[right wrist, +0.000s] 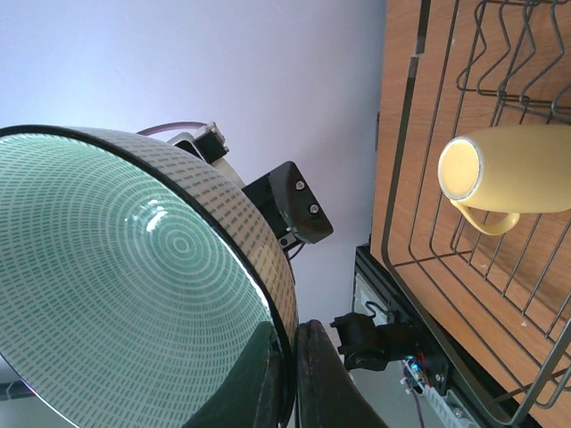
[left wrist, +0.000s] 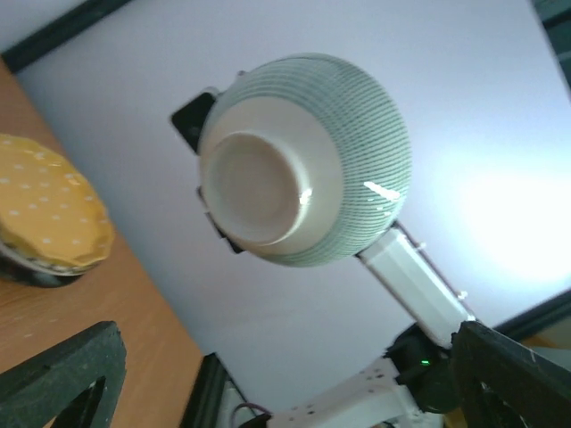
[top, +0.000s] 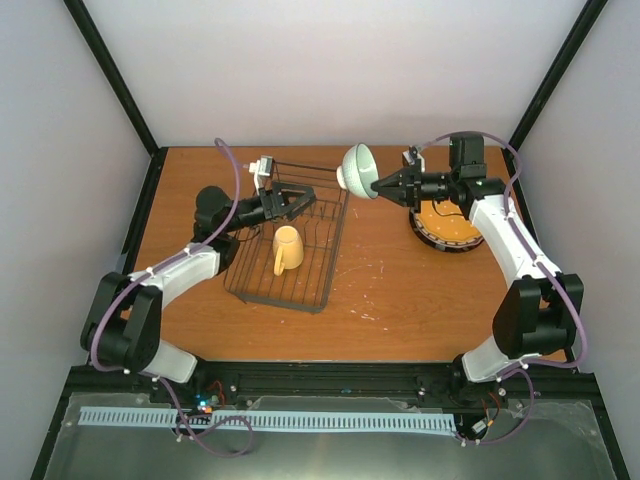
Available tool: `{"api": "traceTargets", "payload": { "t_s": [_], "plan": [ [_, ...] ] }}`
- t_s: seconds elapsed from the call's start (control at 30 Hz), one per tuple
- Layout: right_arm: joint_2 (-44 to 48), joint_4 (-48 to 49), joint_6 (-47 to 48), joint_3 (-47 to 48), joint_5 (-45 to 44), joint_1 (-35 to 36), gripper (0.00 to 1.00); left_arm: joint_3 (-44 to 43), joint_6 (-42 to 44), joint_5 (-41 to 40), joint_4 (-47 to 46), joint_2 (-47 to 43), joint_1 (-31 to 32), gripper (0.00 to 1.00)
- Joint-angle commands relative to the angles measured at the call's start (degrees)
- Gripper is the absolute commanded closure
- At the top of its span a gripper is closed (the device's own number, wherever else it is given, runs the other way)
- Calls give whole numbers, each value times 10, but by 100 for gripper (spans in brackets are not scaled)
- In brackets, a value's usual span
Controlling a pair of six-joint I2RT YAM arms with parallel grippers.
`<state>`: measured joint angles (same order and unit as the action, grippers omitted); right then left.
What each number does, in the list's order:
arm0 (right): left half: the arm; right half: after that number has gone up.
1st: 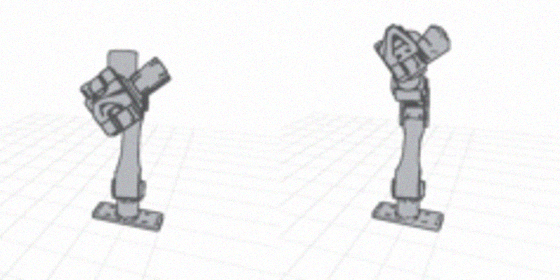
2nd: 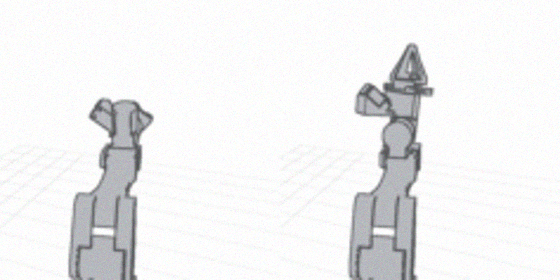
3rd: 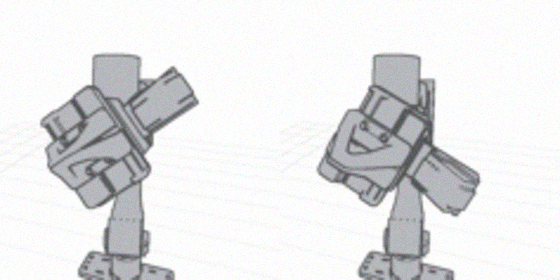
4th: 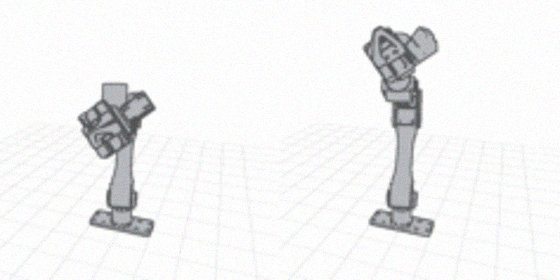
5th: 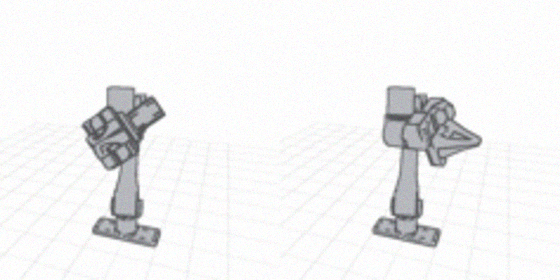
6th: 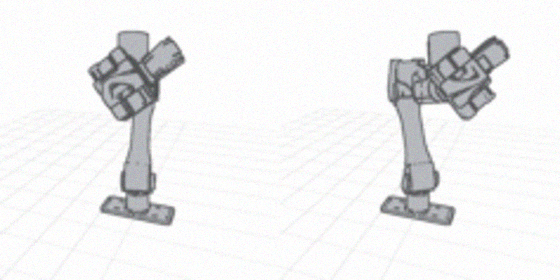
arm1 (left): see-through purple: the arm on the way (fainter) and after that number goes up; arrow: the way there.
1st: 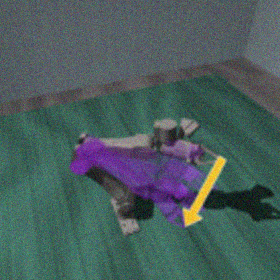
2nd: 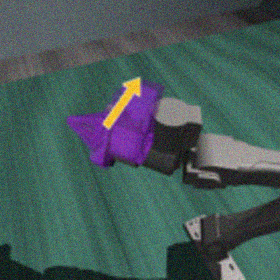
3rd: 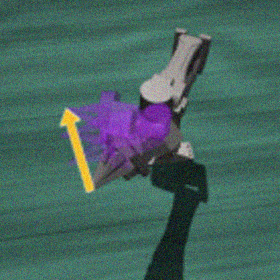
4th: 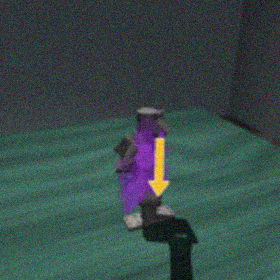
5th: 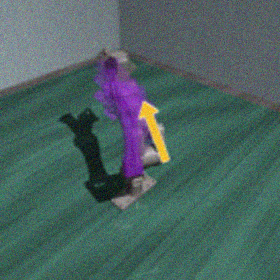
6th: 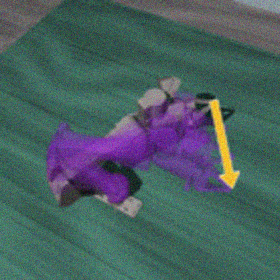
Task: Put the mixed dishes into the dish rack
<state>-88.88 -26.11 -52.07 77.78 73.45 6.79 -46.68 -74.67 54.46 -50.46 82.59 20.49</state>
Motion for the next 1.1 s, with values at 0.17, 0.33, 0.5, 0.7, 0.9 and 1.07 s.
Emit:
{"api": "traceTargets", "payload": {
  "t_s": [0.17,0.33,0.5,0.7,0.9,1.07],
  "plan": [
    [35,61,-50,-1,38,4,97,-34,-173,32,-293,80,4,1],
    [45,68,-62,-4,39,14,97,-62,-162,26,-286,102,17,1],
    [56,82,-74,-22,32,28,97,-104,-175,20,-308,137,24,2],
    [60,108,-96,-29,26,41,97,-138,-206,15,-360,182,37,5],
    [59,141,-123,-28,22,47,97,-136,-242,5,-419,215,50,14],
    [55,151,-130,-30,18,52,97,-139,-263,-4,-453,230,53,19]
  ]
}}
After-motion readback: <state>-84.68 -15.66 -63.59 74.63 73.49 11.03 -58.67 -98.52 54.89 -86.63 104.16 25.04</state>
